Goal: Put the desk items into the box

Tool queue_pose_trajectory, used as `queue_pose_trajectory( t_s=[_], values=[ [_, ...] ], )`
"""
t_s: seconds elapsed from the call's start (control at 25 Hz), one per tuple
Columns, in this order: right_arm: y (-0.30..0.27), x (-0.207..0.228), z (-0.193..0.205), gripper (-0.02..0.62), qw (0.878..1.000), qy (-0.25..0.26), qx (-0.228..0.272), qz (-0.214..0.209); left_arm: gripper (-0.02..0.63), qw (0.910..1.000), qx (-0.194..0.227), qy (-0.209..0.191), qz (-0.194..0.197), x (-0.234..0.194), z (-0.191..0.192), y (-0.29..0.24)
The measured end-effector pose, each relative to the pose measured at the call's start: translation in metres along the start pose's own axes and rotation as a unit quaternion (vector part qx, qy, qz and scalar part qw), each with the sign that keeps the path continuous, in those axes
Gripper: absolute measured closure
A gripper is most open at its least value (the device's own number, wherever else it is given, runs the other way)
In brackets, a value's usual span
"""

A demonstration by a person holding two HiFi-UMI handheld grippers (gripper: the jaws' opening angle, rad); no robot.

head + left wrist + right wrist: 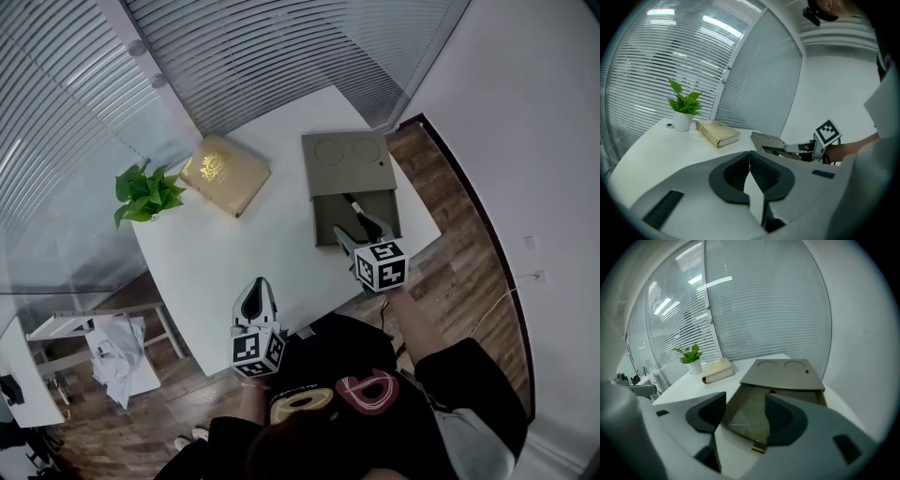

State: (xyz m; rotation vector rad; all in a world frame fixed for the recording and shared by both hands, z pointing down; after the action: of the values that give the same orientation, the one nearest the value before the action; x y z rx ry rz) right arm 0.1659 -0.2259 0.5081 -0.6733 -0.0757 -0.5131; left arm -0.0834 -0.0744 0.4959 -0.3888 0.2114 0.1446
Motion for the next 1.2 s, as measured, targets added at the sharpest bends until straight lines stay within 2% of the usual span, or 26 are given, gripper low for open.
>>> queue_pose_trajectory(
  t_s=[0.36, 0.6, 0.8, 0.96, 1.2],
  values=[
    [0.025, -0.049, 0.034, 0.345, 0.999, 0.032, 0.023, -0.026, 0.589, 0.9995, 0.004, -0.005, 0.031, 0.002, 0.004, 0.012],
    [0.040, -0.073, 0.050, 0.403, 0.998, 0.041, 0.045, -0.030, 0.589, 0.9991, 0.002, -0.009, 0.042, 0.005, 0.009, 0.018],
    [0.045, -0.091, 0.062, 0.446, 0.997, 0.057, 0.040, -0.038, 0.589, 0.9981, 0.000, -0.017, 0.059, 0.010, 0.010, 0.017],
    [0.048, -0.094, 0.070, 0.485, 0.997, 0.055, 0.032, -0.034, 0.589, 0.9971, -0.004, -0.023, 0.072, 0.015, 0.011, 0.016],
    [0.053, -0.091, 0.069, 0.560, 0.997, 0.049, 0.051, -0.013, 0.589, 0.9958, -0.012, -0.033, 0.085, 0.021, 0.013, 0.015]
  ],
)
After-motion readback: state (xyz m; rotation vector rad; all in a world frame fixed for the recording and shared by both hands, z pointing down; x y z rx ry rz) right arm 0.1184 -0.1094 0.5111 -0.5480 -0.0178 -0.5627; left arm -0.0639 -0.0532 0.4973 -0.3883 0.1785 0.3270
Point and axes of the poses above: the fingertips, and each gripper's own axes: y backward along the fingers, x to its right, z out of its underside, the point moved 8 cm from there along y, backward along the fingers, and after that the axes turned 6 degrees about -y, right-handed, at the moved point
